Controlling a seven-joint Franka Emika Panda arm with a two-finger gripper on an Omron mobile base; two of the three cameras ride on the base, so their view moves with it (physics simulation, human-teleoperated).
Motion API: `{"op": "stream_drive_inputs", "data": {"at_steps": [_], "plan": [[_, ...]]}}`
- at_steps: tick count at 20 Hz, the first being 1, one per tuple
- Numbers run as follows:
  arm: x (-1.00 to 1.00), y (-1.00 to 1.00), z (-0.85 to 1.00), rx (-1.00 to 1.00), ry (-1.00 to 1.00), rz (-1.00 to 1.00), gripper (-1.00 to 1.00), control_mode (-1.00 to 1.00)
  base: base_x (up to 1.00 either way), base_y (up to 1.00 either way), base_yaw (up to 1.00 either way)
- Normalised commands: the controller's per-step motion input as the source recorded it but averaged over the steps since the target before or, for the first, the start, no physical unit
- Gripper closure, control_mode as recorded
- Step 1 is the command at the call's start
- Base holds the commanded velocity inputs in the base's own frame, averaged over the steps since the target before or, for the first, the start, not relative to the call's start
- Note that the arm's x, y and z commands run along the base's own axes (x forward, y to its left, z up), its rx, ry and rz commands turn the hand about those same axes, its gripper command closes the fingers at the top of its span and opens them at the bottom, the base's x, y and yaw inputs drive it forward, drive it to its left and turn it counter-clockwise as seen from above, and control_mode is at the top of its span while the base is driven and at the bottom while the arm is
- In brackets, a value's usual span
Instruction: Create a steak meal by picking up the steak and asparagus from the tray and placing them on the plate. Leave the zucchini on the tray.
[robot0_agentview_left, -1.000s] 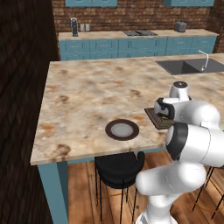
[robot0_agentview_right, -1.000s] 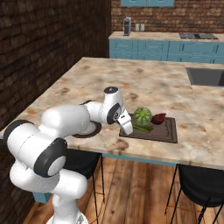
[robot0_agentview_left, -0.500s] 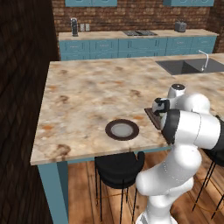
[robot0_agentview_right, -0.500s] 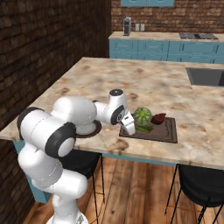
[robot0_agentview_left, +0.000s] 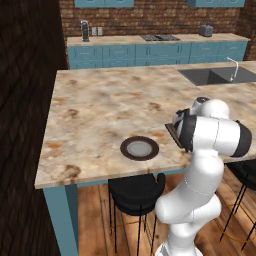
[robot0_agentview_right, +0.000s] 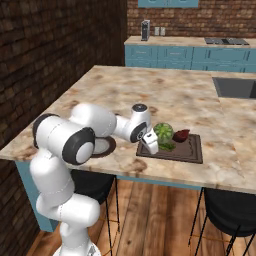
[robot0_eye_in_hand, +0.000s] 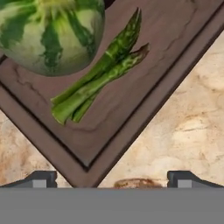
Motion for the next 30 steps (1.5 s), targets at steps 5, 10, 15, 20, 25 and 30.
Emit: {"op": "stream_drive_inputs", "data": {"at_steps": [5, 10, 15, 20, 25, 30], "plan": [[0.34, -0.10, -0.20, 0.03, 0.00, 0.00, -1.00, -1.00, 0.00, 0.00, 0.00], [0.39, -0.06, -0.23, 0.01, 0.00, 0.00, -1.00, -1.00, 0.00, 0.00, 0.00], [0.38, -0.06, -0.28, 0.01, 0.00, 0.00, -1.00, -1.00, 0.00, 0.00, 0.00], [0.34, -0.16, -0.26, 0.03, 0.00, 0.00, -1.00, -1.00, 0.00, 0.00, 0.00], [0.34, -0.20, -0.19, 0.04, 0.00, 0.00, -1.00, -1.00, 0.00, 0.00, 0.00], [0.23, -0.02, -0.40, 0.00, 0.02, 0.00, 1.00, -1.00, 0.00, 0.00, 0.00]]}}
